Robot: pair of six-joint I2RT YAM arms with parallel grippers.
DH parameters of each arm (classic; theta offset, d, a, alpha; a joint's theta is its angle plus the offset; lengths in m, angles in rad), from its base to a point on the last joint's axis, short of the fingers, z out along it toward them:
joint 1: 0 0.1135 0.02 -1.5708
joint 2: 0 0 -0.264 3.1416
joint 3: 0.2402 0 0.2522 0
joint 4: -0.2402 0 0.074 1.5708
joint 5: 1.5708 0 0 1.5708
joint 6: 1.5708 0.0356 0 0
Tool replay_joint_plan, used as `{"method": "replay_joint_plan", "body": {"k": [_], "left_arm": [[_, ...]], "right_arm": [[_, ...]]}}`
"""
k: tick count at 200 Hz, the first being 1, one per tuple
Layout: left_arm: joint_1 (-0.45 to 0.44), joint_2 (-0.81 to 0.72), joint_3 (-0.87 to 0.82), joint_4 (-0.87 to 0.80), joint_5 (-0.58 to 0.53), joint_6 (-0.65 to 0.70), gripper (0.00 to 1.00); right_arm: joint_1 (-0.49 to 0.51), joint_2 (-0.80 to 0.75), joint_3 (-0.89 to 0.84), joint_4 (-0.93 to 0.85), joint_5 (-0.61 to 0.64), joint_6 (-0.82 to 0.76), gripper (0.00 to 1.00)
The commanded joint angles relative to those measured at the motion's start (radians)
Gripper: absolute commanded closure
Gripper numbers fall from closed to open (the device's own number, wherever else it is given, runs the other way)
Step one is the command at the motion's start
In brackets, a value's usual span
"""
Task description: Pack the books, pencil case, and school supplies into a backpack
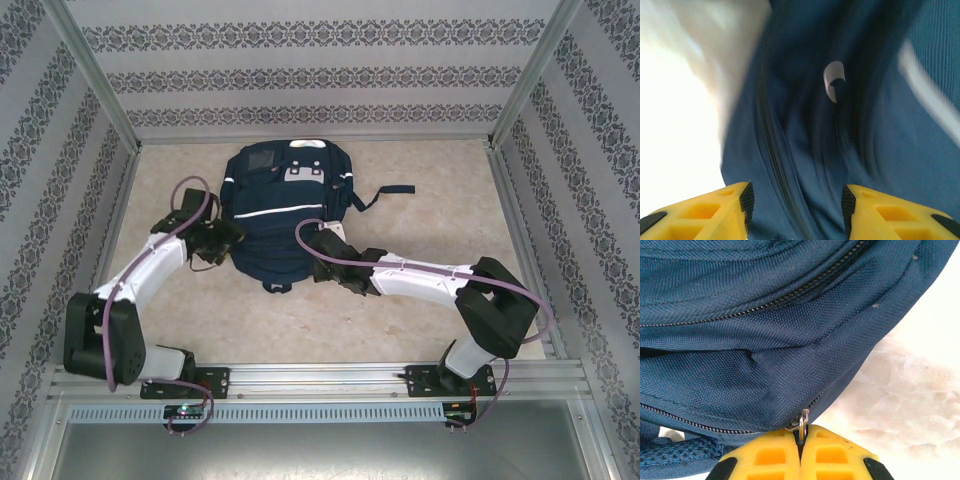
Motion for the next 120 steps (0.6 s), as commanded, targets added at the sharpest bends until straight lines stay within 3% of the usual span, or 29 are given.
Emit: {"method": "replay_joint_plan", "body": {"k": [1, 40, 83, 120], "left_arm": [[-0.113, -0.068, -0.052, 0.031, 0.063, -0.17, 0.47], [-0.258, -0.058, -0.046, 0.148, 0.054, -0.335, 0.45], [-0.354, 0.023, 0.013, 0.202, -0.024, -0.385, 0.29], [-0.411, 0.105, 0.01, 0.228, -0.057, -0.425, 0.28]], "right_arm": [[0.005, 0.014, 0.036, 0.021, 0.02, 0.005, 1.0], [0.007, 0.024, 0.029, 0.033, 0.007, 0.011, 1.0], [0.008, 0.005, 0.019, 0.04, 0.009, 0.011, 1.0], [0.009, -0.013, 0.008, 0.044, 0.014, 0.018, 1.0]]}}
